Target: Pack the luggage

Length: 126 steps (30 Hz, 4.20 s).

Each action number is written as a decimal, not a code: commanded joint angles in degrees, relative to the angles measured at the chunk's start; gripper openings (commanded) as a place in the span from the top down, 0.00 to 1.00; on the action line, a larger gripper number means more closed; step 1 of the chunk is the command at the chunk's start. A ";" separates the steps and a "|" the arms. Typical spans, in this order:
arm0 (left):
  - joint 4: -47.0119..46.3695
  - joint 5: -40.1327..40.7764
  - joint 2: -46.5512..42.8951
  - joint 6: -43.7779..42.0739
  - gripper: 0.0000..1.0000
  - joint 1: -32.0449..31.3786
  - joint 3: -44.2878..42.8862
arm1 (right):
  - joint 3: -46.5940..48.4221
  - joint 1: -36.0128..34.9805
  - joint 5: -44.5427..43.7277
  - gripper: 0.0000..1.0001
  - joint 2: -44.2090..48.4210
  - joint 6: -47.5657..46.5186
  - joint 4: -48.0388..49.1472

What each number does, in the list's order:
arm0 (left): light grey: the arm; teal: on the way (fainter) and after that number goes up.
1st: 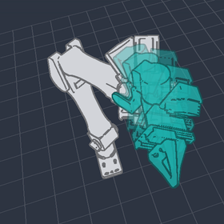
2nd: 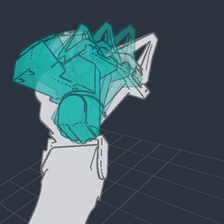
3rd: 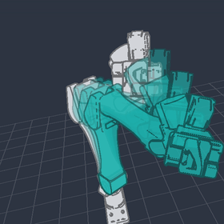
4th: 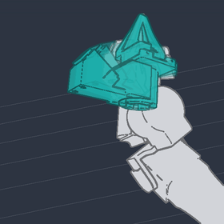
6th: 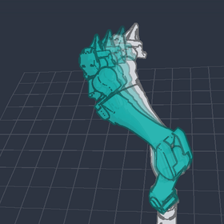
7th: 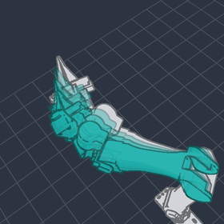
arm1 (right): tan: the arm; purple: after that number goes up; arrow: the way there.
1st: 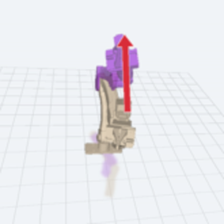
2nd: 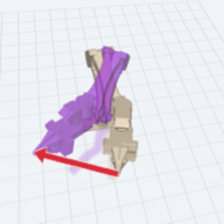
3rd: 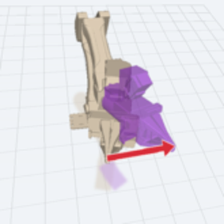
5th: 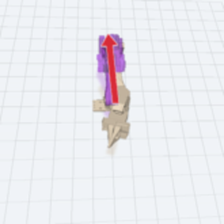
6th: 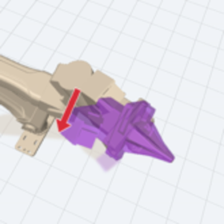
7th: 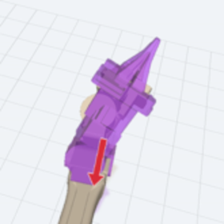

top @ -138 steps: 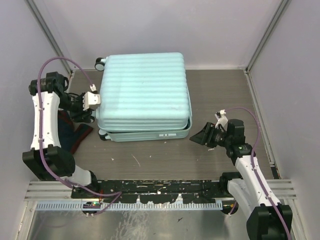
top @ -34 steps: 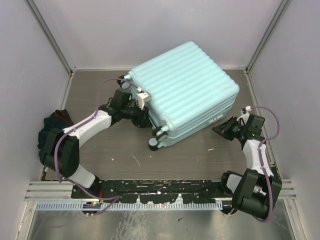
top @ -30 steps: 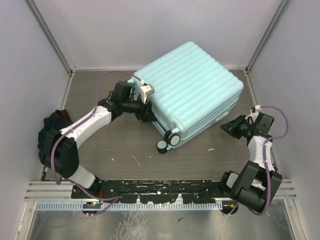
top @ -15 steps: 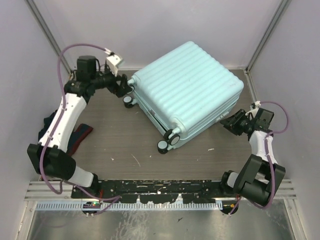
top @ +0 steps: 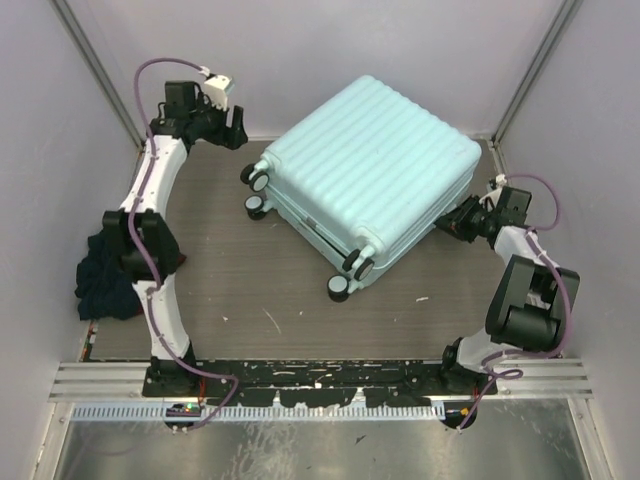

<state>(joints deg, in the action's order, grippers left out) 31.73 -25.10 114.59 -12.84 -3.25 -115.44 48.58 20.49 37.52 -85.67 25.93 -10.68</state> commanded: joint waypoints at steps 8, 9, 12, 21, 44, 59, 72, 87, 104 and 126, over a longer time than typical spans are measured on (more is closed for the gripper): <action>3.16 -11.02 9.68 -2.11 0.35 -3.30 -6.12 | 2.89 0.67 -8.90 0.81 3.17 -11.00 -1.19; 2.80 -11.55 8.42 -2.82 0.36 -4.09 -3.39 | 2.85 0.95 -9.09 0.81 3.63 -11.33 -2.69; 1.75 -16.08 3.19 -4.49 0.38 -6.23 5.83 | 1.84 1.85 -8.95 0.81 4.88 -11.58 -6.30; 0.02 -22.88 -15.48 -9.25 0.44 -11.17 32.60 | 6.41 3.10 -10.58 0.79 -0.32 -18.63 -8.96; -3.33 -11.84 -37.30 4.12 0.32 6.86 53.72 | 54.40 -22.12 2.74 0.67 -36.79 -15.50 -1.67; -4.51 -12.54 -35.31 1.67 0.30 7.56 54.62 | 58.21 -12.52 -4.70 0.13 -17.32 -35.84 -36.98; -4.14 -12.60 -36.99 -1.46 0.27 7.55 55.89 | 41.59 -24.61 -17.06 0.00 1.08 -37.06 -45.40; -1.24 -12.75 -38.40 -8.47 0.31 7.92 56.89 | 36.35 -35.91 -27.68 0.41 1.15 -38.33 -45.08; -4.95 -29.79 -35.94 -28.29 0.41 10.85 60.68 | 40.26 -35.98 -20.37 0.99 5.56 -38.52 -53.07; -49.88 -5.63 -40.18 -21.64 0.62 -2.88 81.36 | 36.33 -31.05 -21.35 0.99 2.91 -38.70 -51.23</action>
<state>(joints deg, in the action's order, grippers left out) -5.89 -39.29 75.59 -34.72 -3.75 -35.16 83.99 -10.41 13.98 -83.99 -8.91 -60.38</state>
